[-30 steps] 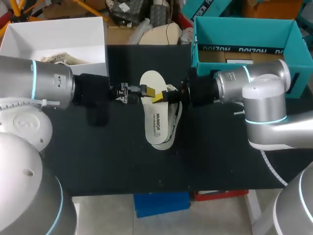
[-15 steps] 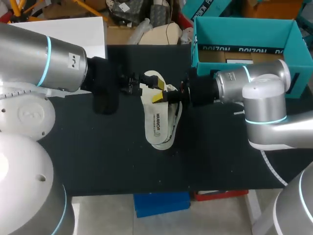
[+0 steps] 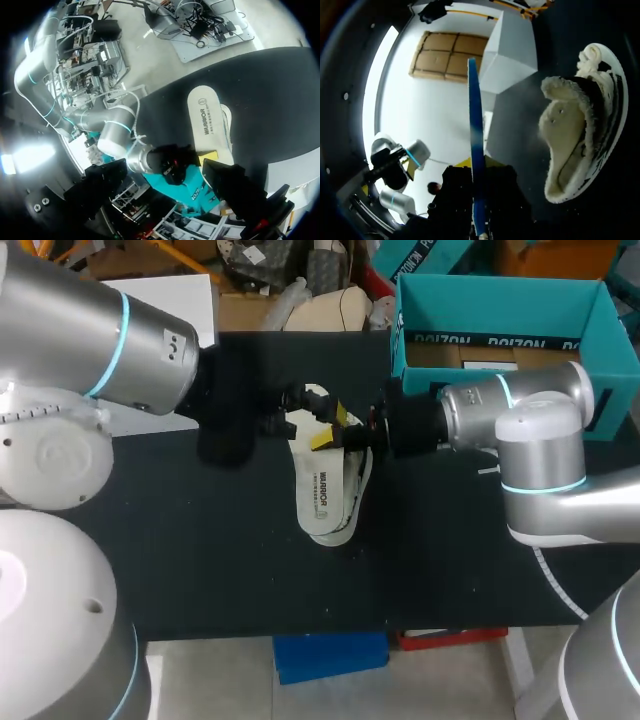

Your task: Take the shoe out of the shoebox, open the shoe tongue, remove and reinsert the insole, then place the shoe into the shoebox

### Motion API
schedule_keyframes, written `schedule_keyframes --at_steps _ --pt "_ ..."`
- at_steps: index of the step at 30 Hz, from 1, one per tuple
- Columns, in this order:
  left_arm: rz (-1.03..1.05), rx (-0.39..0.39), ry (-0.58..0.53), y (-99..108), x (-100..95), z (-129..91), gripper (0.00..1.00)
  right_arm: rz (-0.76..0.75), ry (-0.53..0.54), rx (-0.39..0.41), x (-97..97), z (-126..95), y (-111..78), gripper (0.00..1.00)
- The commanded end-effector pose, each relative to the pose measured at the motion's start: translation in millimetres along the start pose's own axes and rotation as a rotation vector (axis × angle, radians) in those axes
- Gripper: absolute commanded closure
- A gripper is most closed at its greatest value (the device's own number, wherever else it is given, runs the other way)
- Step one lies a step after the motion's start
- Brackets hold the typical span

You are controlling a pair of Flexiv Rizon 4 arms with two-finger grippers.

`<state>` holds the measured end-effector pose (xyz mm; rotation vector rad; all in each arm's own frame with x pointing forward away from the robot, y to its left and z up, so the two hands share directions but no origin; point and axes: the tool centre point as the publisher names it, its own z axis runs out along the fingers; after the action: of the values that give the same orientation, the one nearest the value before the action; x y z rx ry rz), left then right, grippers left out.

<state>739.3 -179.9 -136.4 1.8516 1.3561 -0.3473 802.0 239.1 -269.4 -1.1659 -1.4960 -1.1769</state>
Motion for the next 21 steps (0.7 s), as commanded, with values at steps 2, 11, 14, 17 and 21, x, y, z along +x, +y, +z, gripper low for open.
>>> schedule_keyframes --at_steps 2,11,14,17,21 --pt "-0.017 0.088 0.423 6 -6.7 -11 0.00 0.001 -0.001 -0.001 -0.3 1 -0.1 1.00" --pt "-0.107 0.098 0.532 -10 7.9 -14 0.00 0.001 -0.001 -0.001 -0.3 1 -0.1 1.00" --pt "-0.122 0.104 0.557 -16 9.8 -12 0.00 0.001 -0.001 -0.001 -0.3 1 -0.1 1.00" --pt "-0.140 0.128 0.574 -20 11.2 -10 0.00 0.001 -0.001 -0.001 -0.3 1 -0.1 1.00" --pt "-0.147 0.148 0.612 -23 15.0 -6 0.00 0.001 -0.001 -0.001 -0.3 1 -0.1 1.00"
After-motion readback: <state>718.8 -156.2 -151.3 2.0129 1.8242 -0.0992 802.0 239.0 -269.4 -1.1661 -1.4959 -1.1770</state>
